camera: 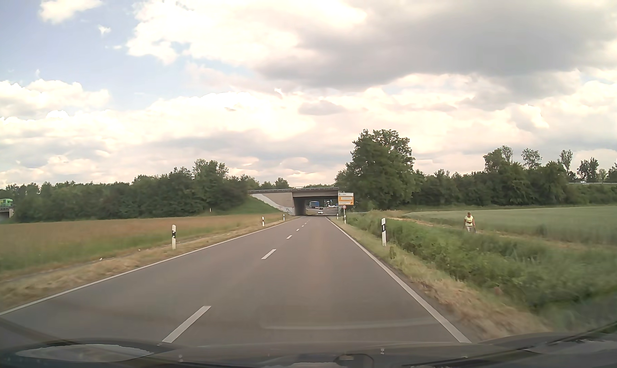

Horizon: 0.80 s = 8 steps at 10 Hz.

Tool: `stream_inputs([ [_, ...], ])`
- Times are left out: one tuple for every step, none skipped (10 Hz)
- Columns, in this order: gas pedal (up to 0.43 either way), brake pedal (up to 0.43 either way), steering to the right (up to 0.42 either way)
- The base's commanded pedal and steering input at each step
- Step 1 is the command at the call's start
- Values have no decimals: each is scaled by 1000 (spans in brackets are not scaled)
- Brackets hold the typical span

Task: Follow the waypoints while adhering to traffic rules and regulations

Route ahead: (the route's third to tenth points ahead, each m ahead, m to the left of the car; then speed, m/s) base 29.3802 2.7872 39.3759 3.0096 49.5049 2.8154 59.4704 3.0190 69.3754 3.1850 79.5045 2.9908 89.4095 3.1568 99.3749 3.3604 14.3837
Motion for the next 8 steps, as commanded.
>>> stream_inputs([
  [118,0,-1],
  [118,0,-1],
  [118,0,-1],
  [118,0,-1],
  [118,0,-1],
  [118,0,-1],
  [118,0,-2],
  [118,0,-1],
])
